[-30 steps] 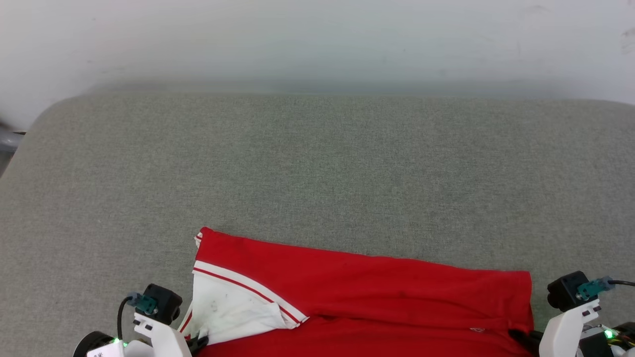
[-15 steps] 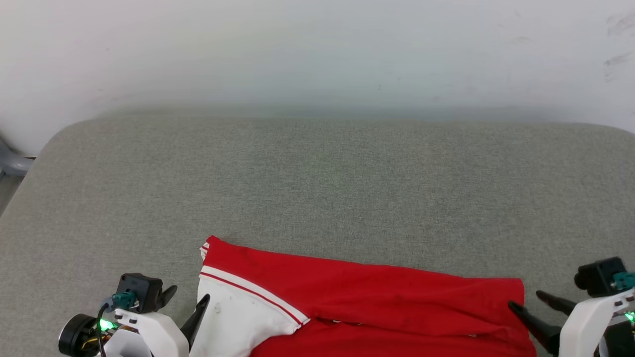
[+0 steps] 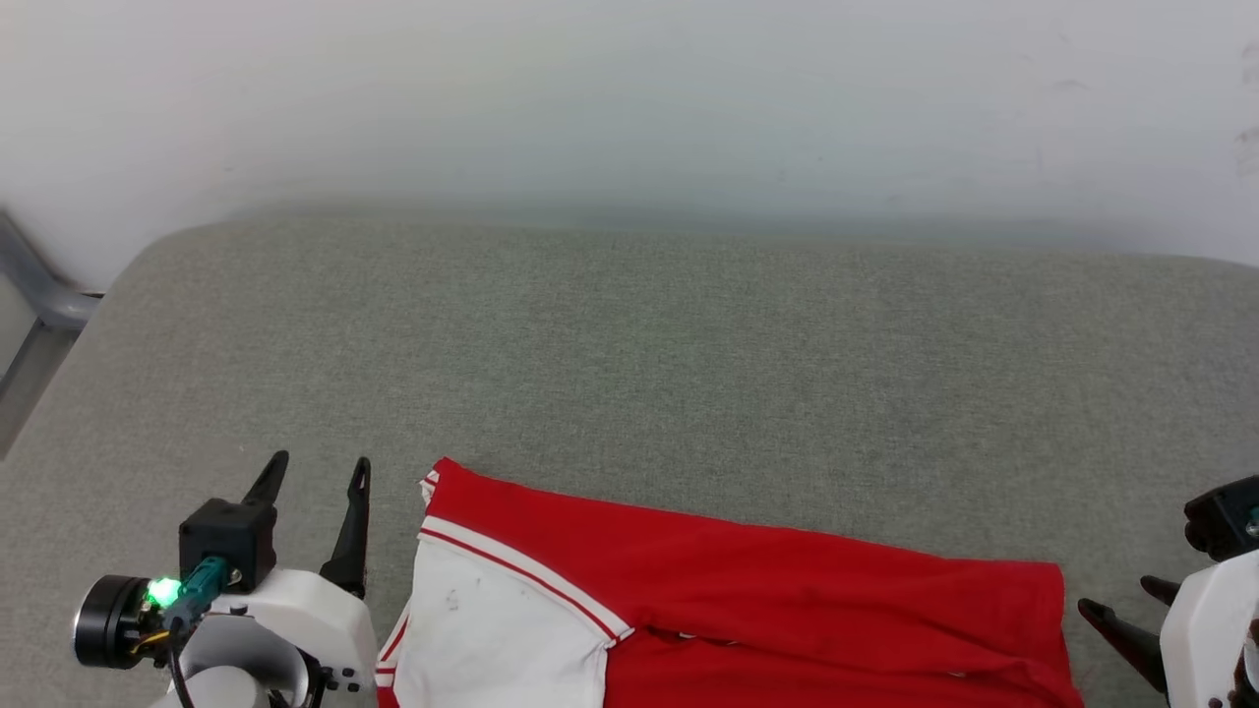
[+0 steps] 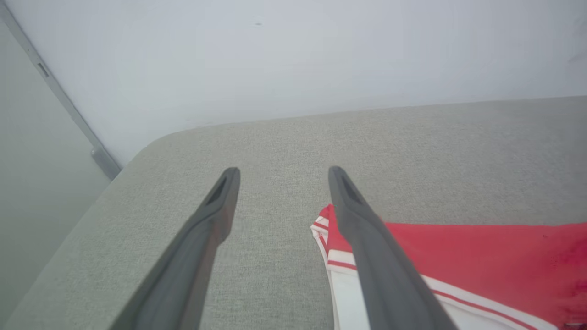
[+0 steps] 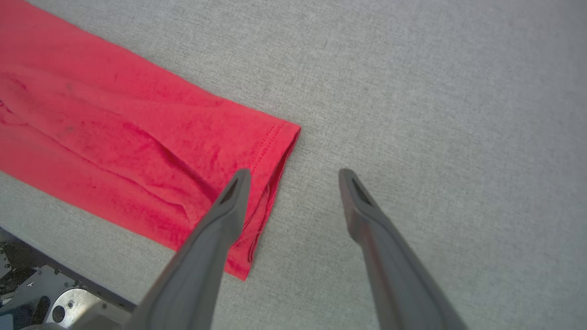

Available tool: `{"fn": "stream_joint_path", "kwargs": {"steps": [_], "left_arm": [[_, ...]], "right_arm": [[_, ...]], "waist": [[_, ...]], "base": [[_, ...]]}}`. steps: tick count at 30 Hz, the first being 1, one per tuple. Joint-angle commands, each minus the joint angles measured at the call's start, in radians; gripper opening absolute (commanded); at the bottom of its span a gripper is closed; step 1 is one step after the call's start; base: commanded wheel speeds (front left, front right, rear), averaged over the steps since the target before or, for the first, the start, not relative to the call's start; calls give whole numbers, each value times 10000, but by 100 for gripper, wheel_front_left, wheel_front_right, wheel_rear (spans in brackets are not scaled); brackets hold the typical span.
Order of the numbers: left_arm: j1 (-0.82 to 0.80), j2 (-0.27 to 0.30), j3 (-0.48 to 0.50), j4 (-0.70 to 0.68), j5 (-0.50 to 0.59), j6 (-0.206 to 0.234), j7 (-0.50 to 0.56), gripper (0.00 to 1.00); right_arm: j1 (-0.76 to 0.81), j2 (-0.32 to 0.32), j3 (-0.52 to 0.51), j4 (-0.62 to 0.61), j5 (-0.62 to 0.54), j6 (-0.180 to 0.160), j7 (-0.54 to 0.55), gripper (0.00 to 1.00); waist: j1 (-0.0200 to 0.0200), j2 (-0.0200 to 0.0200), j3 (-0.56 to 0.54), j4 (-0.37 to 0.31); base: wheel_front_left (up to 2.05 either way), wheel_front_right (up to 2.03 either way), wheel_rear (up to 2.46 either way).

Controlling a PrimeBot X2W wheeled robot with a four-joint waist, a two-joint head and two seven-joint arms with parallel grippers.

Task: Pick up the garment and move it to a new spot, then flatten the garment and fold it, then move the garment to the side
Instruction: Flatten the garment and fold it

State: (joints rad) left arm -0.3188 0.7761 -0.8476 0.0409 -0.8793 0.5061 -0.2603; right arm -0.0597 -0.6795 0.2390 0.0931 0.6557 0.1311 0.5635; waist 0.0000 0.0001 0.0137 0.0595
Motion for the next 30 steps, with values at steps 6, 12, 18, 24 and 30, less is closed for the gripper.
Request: {"fn": "stream_joint_path", "kwargs": {"steps": [6,12,18,24,30], "left_arm": [[1663,-1046,2364,-583,2135,286,-64,100],[2735,-2100,3964,-967,3778,34,-65,100],[3354,-3160,5116,-1177,4807,-322,-66,100],[4054,-4736,6574,-1452,6112,-1043,-65,100],[4374,-5578,7361,-1300,7012,-1841,-65,100]], "right_arm": [[-299,202,194,332,-60,-9,1095,100],[-536,546,394,892,-45,-9,1408,100],[-636,745,603,1495,-64,-9,1422,100],[-317,1050,1266,2300,121,-5,1275,100],[-259,1072,1853,2543,388,12,1010,5]], "waist": [[0,-1,203,293],[0,-1,427,550],[0,-1,637,702],[0,-1,755,816],[0,-1,719,777]], "base": [[0,0,0],[0,0,0],[0,0,0],[0,0,0],[0,0,0]]}}
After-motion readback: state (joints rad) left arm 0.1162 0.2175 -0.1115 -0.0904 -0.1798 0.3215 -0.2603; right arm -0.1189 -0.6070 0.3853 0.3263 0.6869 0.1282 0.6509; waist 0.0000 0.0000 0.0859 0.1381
